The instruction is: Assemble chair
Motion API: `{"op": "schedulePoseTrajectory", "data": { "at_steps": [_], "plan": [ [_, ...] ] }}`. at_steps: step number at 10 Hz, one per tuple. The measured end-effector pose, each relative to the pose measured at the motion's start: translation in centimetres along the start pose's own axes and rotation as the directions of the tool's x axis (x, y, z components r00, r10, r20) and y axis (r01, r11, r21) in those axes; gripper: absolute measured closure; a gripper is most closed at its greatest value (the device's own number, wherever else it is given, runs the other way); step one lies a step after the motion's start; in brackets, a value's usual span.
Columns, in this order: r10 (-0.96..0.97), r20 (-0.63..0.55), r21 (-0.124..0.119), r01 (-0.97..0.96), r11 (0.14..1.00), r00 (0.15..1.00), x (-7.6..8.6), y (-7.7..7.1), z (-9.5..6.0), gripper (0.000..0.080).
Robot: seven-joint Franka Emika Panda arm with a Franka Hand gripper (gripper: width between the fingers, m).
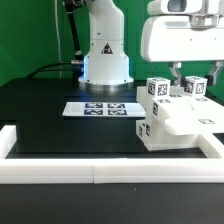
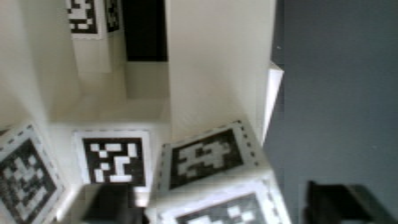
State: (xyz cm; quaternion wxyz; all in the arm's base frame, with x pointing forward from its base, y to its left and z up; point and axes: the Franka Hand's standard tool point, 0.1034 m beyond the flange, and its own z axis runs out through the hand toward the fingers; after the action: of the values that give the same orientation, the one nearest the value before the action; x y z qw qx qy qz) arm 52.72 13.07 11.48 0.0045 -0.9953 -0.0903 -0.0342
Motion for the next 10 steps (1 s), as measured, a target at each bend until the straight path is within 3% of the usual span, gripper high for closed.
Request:
{"op": "schedulePoseTrajectory", "data": {
  "at_steps": [1, 4, 10],
  "plan": [
    [0.001, 0.0, 0.0, -0.001, 1.0, 1.0, 0.0, 0.01, 0.0, 0.0514],
    [0.025, 0.0, 0.0, -0.025, 1.0, 1.0, 0.0, 0.01, 0.0, 0.0514],
    [0.436, 0.001, 0.002, -0.436, 0.9, 0.9, -0.01, -0.03, 0.01, 0.0512]
  ]
}}
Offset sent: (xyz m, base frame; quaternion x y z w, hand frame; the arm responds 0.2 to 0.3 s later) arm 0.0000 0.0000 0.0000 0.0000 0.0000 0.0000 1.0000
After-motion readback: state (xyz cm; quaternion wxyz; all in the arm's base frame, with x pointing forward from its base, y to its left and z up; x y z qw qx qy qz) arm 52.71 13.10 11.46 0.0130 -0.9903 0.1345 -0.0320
